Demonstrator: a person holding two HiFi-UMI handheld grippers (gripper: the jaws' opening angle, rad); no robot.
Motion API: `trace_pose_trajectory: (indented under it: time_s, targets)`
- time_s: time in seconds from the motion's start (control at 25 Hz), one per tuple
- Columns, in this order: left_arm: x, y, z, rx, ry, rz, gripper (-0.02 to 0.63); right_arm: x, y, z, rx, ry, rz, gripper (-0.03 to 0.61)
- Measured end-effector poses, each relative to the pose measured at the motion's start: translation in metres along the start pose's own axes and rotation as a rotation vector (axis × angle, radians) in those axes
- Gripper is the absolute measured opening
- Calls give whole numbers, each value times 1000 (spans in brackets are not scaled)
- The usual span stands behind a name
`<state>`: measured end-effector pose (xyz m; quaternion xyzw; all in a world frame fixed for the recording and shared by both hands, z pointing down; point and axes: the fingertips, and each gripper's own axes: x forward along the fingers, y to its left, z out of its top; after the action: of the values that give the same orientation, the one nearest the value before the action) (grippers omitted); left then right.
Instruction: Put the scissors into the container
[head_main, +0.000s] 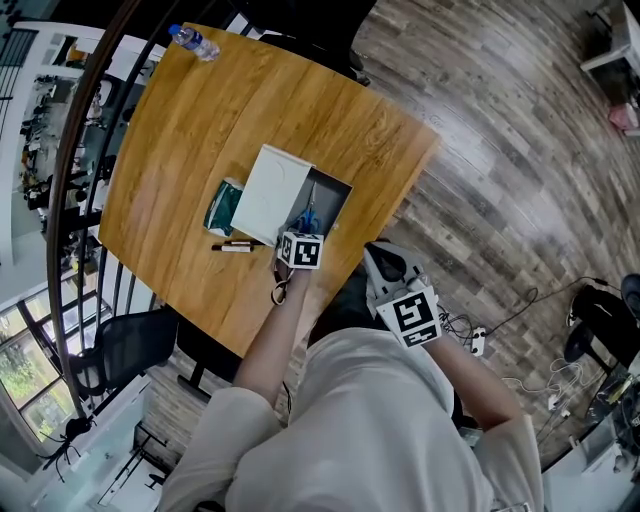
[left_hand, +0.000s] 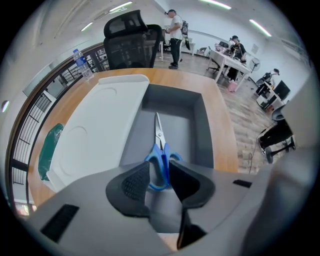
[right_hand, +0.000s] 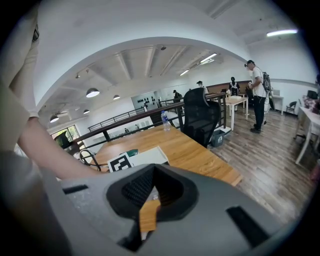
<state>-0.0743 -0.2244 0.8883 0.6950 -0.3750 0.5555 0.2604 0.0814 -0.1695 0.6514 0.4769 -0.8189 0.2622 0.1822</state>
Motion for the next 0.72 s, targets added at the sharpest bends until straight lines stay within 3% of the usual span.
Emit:
trace_pose_trajectory:
  time_s: [0.4,0.72]
  targets:
    - [-28,-1,-2,-77,-83,11,110,-12,9,0,-47,-10,29,2]
    - [-76,4,9,-194,-236,18,84,-24,18,1,-106,-20,56,2]
